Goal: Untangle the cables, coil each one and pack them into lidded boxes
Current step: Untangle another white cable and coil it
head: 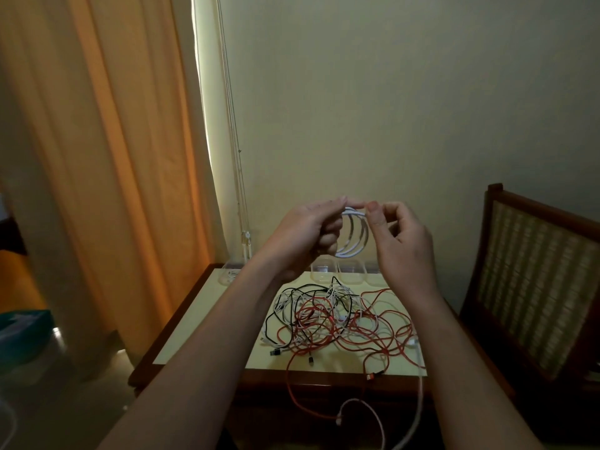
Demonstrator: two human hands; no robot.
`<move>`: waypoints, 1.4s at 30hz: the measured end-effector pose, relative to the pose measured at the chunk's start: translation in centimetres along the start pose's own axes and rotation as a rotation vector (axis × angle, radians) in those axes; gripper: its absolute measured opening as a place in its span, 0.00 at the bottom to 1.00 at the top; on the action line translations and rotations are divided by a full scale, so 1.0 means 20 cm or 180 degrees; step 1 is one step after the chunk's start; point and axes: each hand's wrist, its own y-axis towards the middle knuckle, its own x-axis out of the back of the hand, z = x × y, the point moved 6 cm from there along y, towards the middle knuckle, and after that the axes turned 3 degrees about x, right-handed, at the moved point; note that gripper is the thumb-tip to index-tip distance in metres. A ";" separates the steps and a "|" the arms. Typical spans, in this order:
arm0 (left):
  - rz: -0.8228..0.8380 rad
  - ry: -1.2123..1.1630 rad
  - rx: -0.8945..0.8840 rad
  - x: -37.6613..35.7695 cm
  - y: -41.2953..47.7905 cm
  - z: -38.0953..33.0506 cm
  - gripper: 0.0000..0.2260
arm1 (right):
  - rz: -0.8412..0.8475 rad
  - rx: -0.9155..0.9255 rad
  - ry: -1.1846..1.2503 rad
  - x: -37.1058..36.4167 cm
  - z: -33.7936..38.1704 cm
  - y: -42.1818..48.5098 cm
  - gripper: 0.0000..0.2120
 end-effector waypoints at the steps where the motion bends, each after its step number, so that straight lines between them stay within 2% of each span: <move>1: 0.0050 -0.0155 0.0030 -0.01 -0.01 0.00 0.16 | 0.0093 -0.0073 0.0049 -0.01 -0.01 0.00 0.18; 5: 0.0235 -0.0746 0.0187 -0.04 -0.01 0.00 0.15 | 0.0351 -0.0121 0.0342 -0.07 0.01 -0.01 0.17; 9: 0.0346 -0.1025 0.0298 -0.06 -0.01 0.01 0.14 | 0.0420 -0.0184 0.0449 -0.08 0.05 -0.02 0.21; 12: 0.0298 -0.0964 0.0252 -0.05 -0.01 0.01 0.13 | 0.0532 -0.0199 0.0601 -0.11 0.05 -0.02 0.19; 16: 0.0235 -0.0812 0.0213 -0.05 -0.01 0.02 0.13 | 0.0415 -0.0204 0.0679 -0.10 0.04 -0.02 0.19; 21: 0.0165 -0.0544 0.0156 -0.05 0.00 0.03 0.12 | 0.0383 -0.0272 0.0582 -0.10 0.04 -0.02 0.26; 28: 0.0001 -0.0520 -0.0024 -0.10 -0.01 0.04 0.11 | 0.0333 -0.0320 0.0671 -0.11 0.01 -0.02 0.24; 34: -0.0093 -0.0656 -0.0095 -0.10 -0.01 0.05 0.11 | 0.0311 -0.0272 0.0609 -0.11 -0.02 -0.01 0.28; 42: -0.0073 -0.0886 -0.0045 -0.05 -0.01 0.03 0.11 | 0.0572 -0.0253 0.0532 -0.09 0.01 -0.02 0.18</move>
